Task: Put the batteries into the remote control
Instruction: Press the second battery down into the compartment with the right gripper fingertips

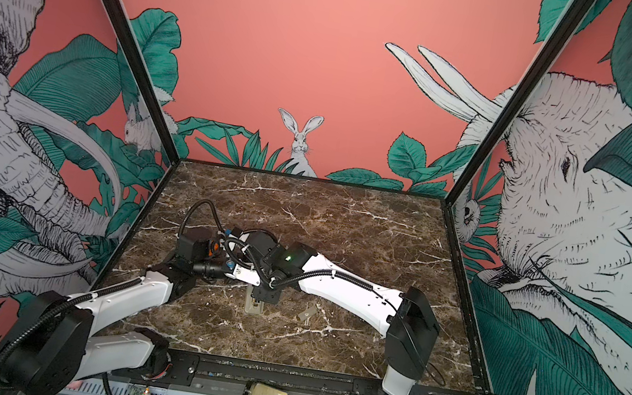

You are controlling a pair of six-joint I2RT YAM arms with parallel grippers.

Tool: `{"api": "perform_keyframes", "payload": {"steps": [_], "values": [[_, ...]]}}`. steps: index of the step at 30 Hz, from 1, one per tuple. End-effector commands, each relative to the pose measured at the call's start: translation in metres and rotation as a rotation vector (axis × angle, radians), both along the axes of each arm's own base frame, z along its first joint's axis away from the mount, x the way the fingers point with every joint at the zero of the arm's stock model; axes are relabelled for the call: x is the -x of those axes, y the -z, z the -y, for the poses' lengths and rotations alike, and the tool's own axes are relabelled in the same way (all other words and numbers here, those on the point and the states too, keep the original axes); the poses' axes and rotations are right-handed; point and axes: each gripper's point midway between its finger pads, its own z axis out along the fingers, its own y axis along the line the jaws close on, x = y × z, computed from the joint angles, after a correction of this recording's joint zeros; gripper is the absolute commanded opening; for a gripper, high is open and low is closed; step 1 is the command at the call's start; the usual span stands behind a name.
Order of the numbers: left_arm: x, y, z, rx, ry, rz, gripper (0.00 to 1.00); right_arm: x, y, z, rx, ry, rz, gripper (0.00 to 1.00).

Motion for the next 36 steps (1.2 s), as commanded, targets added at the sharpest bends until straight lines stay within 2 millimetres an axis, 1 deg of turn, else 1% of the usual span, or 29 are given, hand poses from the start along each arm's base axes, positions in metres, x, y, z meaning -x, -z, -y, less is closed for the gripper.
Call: {"api": "perform_keyframes", "payload": {"steps": [1,15,19,23,30,36], "values": [[0.002,-0.054,0.01,0.123,0.078,0.141,0.0,0.004,0.027,0.014,0.088,0.022,-0.026,0.0],[-0.003,-0.056,0.012,0.126,0.075,0.143,0.0,0.0,0.024,0.013,0.083,0.035,-0.009,0.0],[-0.004,-0.054,0.012,0.123,0.074,0.14,0.0,-0.001,0.022,0.012,0.077,0.043,-0.005,0.03],[-0.005,-0.053,0.013,0.118,0.076,0.134,0.0,-0.003,0.015,0.011,0.055,0.06,0.007,0.05],[-0.005,-0.049,0.012,0.1,0.071,0.127,0.0,-0.003,0.004,0.012,0.019,0.082,0.01,0.06],[-0.008,-0.038,0.01,0.074,0.052,0.109,0.0,-0.003,-0.009,0.012,-0.026,0.122,0.013,0.13]]}}
